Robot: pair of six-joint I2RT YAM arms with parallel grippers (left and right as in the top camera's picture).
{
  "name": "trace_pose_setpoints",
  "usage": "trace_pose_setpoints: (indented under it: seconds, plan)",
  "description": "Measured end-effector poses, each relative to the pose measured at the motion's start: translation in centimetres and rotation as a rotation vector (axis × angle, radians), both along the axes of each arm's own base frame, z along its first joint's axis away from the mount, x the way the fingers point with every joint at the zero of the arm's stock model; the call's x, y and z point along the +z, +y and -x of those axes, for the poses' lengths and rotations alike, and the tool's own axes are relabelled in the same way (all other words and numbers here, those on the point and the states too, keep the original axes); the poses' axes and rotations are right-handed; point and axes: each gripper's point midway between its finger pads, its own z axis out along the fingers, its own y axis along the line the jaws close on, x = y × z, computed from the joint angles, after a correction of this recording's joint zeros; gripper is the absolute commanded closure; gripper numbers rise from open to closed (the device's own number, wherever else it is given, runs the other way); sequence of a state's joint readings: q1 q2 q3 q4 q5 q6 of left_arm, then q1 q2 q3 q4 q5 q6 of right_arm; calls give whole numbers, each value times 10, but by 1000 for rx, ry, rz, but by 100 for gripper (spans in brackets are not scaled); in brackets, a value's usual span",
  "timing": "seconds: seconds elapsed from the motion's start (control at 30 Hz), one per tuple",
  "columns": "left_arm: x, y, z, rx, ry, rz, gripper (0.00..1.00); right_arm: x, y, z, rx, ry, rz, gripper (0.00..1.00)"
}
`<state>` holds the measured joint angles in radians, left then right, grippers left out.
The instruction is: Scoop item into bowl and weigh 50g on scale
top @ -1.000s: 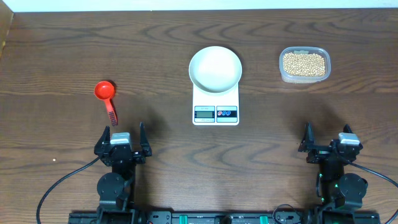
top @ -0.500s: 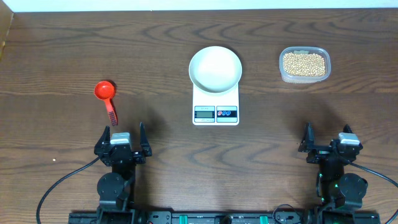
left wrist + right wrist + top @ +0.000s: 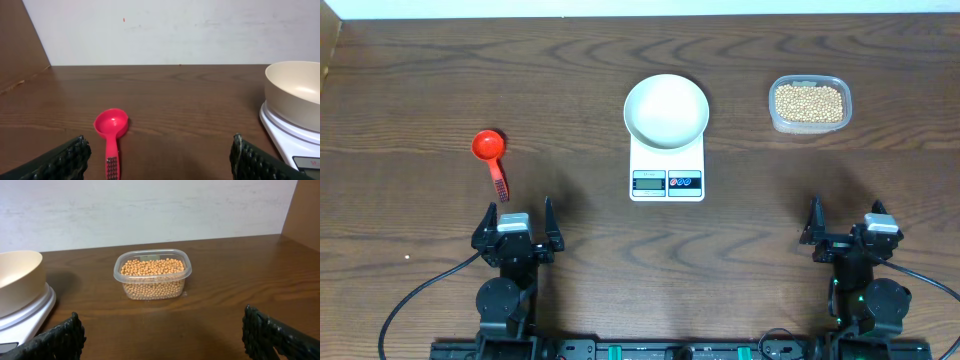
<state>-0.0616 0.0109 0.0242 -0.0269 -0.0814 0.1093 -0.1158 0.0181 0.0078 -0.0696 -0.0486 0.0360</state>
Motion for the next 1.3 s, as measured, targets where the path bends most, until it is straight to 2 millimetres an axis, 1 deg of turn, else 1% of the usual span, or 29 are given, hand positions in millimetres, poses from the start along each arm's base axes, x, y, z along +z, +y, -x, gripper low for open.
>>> trace_pose_setpoints:
  seconds: [1.0, 1.17, 1.3]
  plan:
    - [0, 0, 0, 0, 0, 0, 9, 0, 0, 0, 0, 0, 0, 1]
    - [1, 0, 1, 2, 11, -5, 9, 0, 0, 0, 0, 0, 0, 1]
    - [-3, 1, 1, 4, 52, -9, 9, 0, 0, 0, 0, 0, 0, 1]
